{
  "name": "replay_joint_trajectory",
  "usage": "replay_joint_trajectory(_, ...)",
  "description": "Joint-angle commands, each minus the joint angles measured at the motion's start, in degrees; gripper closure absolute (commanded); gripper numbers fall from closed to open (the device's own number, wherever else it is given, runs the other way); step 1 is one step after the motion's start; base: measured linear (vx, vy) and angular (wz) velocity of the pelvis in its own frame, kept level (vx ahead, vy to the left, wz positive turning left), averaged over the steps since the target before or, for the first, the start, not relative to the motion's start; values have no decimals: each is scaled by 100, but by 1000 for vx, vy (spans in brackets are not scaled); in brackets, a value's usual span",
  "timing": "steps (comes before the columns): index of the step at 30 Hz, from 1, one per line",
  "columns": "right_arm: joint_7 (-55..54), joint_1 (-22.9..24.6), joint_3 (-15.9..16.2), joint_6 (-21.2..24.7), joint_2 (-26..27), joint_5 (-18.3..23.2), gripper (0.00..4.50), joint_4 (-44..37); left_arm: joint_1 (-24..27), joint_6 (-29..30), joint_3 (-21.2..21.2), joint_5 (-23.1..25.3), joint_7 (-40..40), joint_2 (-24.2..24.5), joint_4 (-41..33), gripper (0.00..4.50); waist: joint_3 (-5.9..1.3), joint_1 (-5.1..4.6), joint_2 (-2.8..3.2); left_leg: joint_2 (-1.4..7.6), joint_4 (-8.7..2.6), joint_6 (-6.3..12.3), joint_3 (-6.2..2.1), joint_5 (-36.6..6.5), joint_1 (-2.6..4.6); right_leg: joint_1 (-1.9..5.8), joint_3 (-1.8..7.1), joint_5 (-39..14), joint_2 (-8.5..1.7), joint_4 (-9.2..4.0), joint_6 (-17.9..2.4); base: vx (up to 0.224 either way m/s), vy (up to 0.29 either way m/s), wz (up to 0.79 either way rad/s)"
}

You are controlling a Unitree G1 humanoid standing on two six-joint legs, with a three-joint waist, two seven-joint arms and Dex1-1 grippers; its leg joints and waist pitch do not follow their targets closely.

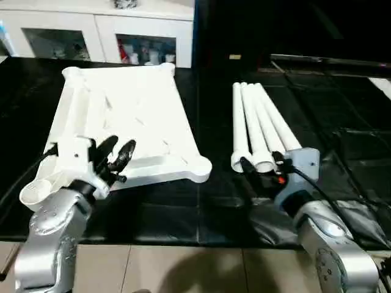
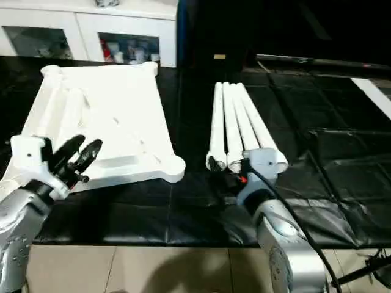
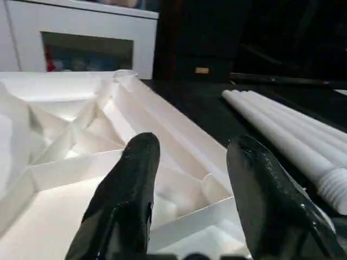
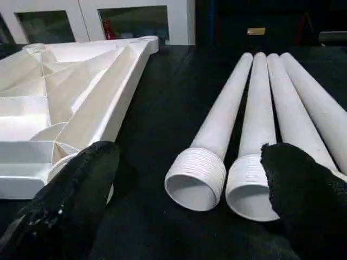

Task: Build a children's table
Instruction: Move table base, then move to table

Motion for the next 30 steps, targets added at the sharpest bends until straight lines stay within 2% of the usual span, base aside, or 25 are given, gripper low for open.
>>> replay_joint_trajectory(1,-94,6,91,-94,22,-35,0,-149,47,110,-33,38,141,-24,-159,223,-276,182,20,111,-38,733,-141,-830,-168,376,726,-2749,-1074,-847,-548,0,0,0)
replay_joint_trajectory(2,-193,72,161,-142,37,-105,0,-203,176,236,-83,30,276,-34,-291,223,-284,219,16,135,83,845,-208,-714,-222,412,828,-2827,-1236,-881,-611,2,76,-4)
replay_joint_trajectory(3,-234,88,183,-149,47,-139,0,-211,232,262,-112,79,318,-13,-317,223,-289,258,-7,168,165,897,-268,-630,-274,440,889,-2845,-1330,-891,-689,2,76,-4)
replay_joint_trajectory(4,-269,104,204,-158,66,-195,0,-210,299,261,-154,154,355,15,-330,223,-268,281,97,245,-22,939,-354,-462,-260,338,700,-2512,-1072,-805,-1037,14,118,-5)
replay_joint_trajectory(5,-278,106,217,-181,81,-239,0,-199,329,254,-173,202,367,32,-322,223,-274,233,133,214,-211,962,-280,-484,-165,264,515,-2195,-729,-695,-1086,20,128,4)
replay_joint_trajectory(6,-282,106,230,-222,90,-271,0,-187,337,277,-174,216,375,35,-322,223,-347,91,220,177,-357,1179,-188,-327,161,67,217,-1268,-210,-424,-1108,20,128,4)
replay_joint_trajectory(7,-268,109,239,-221,92,-268,0,-161,347,292,-180,236,396,25,-320,223,-346,7,234,223,-368,1308,-225,-295,266,-20,77,-724,-56,-295,-1040,4,135,11)
replay_joint_trajectory(8,-272,98,238,-196,115,-256,0,-107,363,269,-193,247,401,22,-315,223,-317,3,227,247,-391,1222,-211,-529,229,-14,84,-664,-87,-330,-1012,-12,135,10)
replay_joint_trajectory(9,-272,98,238,-196,115,-256,0,-107,363,269,-193,247,401,22,-315,223,-287,6,217,258,-438,1000,-208,-892,186,16,111,-697,-112,-358,-968,-12,135,10)
replay_joint_trajectory(10,-277,94,221,-170,143,-222,0,-91,368,252,-204,258,394,36,-315,223,-266,2,224,230,-541,60,-205,-1927,178,62,183,-841,-191,-398,-698,-23,106,7)
replay_joint_trajectory(11,-313,92,172,-145,186,-160,0,-69,362,257,-198,245,406,52,-326,223,-265,-17,215,199,-557,-162,-202,-2161,181,62,190,-888,-198,-413,-592,-34,68,5)
replay_joint_trajectory(12,-345,90,150,-137,208,-133,0,-50,351,242,-187,246,426,57,-324,223,-239,-40,190,160,-577,-426,-195,-2576,176,48,212,-1144,-232,-470,-379,-34,68,5)
replay_joint_trajectory(13,-372,94,144,-150,218,-127,0,-40,350,243,-193,237,454,71,-330,223,-228,-74,166,129,-568,-515,-202,-2889,183,31,234,-1492,-275,-526,-233,0,0,0)
replay_joint_trajectory(15,-411,100,137,-172,232,-129,0,-24,344,249,-202,226,491,93,-333,223,-232,-104,142,110,-553,-510,-221,-2965,160,42,252,-1708,-321,-560,-154,0,0,0)
replay_joint_trajectory(16,-433,103,136,-194,247,-156,0,-7,331,256,-209,221,510,111,-330,223,-220,-137,129,90,-549,-465,-231,-3050,118,48,263,-2039,-362,-613,-75,0,0,0)
replay_joint_trajectory(18,-453,93,118,-213,295,-143,0,20,274,263,-227,219,494,141,-317,223,-230,-173,130,78,-523,-398,-231,-3032,115,37,277,-2261,-387,-649,-49,0,0,0)
replay_joint_trajectory(20,-473,70,117,-226,326,-136,0,42,185,223,-202,191,471,133,-291,223,-260,-182,111,74,-515,-292,-226,-2748,73,73,288,-2183,-409,-640,-62,0,0,0)
replay_joint_trajectory(22,-473,64,111,-229,328,-126,0,46,161,190,-196,176,475,111,-284,223,-263,-175,98,87,-511,-200,-203,-2506,39,70,290,-2084,-393,-640,-111,0,0,0)
replay_joint_trajectory(25,-486,72,121,-231,332,-124,0,44,150,192,-211,169,488,101,-285,223,-272,-177,99,86,-499,-195,-192,-2451,24,65,289,-2151,-391,-638,-154,0,0,0)
replay_joint_trajectory(26,-499,78,130,-232,317,-130,0,39,154,210,-230,152,497,101,-292,223,-302,-167,125,89,-495,-184,-187,-2244,9,87,289,-1882,-386,-607,-197,0,0,0)
replay_joint_trajectory(27,-503,81,131,-231,312,-131,0,38,157,221,-238,141,504,102,-296,223,-326,-165,109,90,-486,-142,-170,-1978,-19,108,286,-1489,-367,-575,-242,0,0,0)
replay_joint_trajectory(28,-515,82,137,-204,291,-151,0,37,160,219,-265,121,496,110,-297,223,-333,-158,114,94,-480,-110,-160,-1747,-32,120,280,-1115,-354,-540,-321,0,0,0)
replay_joint_trajectory(30,-520,89,133,-188,291,-164,0,31,156,269,-271,53,469,97,-289,223,-340,-154,131,97,-468,-92,-143,-1517,-31,135,273,-702,-335,-497,-440,0,0,0)
